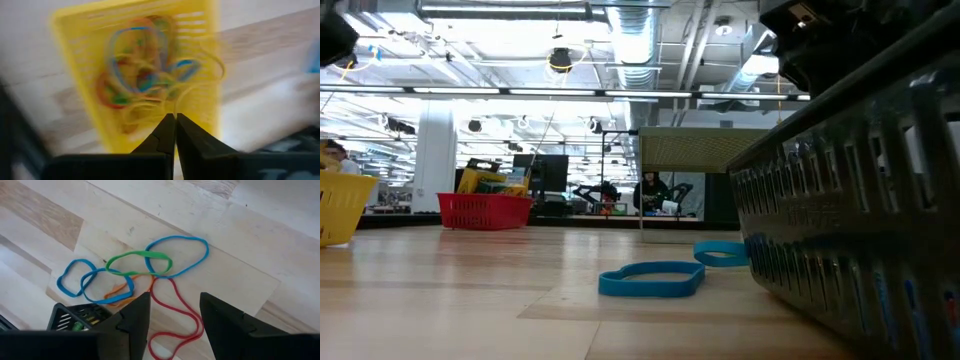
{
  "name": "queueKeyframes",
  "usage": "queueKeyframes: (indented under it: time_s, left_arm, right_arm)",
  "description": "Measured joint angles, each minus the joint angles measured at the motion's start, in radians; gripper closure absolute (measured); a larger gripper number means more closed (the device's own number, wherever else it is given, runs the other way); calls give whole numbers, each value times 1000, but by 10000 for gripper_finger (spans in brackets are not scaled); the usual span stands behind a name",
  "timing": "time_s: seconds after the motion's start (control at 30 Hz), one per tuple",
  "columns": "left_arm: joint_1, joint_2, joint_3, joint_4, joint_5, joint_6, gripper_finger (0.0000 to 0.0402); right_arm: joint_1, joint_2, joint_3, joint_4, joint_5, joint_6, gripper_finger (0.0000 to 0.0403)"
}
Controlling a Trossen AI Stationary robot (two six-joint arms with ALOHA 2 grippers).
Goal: Pick & Place Office Desk Supplies
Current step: Put the yellow rubber band into the yellow bin
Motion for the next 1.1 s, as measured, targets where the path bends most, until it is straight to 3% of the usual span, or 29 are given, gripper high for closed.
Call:
queueKeyframes:
  time_s: [0.6, 0.77, 0.9, 1.03, 1.1]
  left_arm:
    - [5, 38, 0, -96, -14, -41, 401]
    - [37, 38, -29, -4, -22, -12, 400]
    - [49, 58, -59, -13, 53, 2, 401]
    - [35, 45, -59, 32, -76, -40, 400]
    - [51, 39, -59, 14, -62, -30, 400]
  right_arm:
    - [-54, 0, 0, -13, 3, -54, 235]
    - [-65, 0, 0, -18, 3, -71, 235]
    - [-74, 16, 0, -18, 2, -76, 235]
    - [-66, 33, 1, 15, -17, -76, 235]
    - [-62, 36, 0, 27, -23, -74, 235]
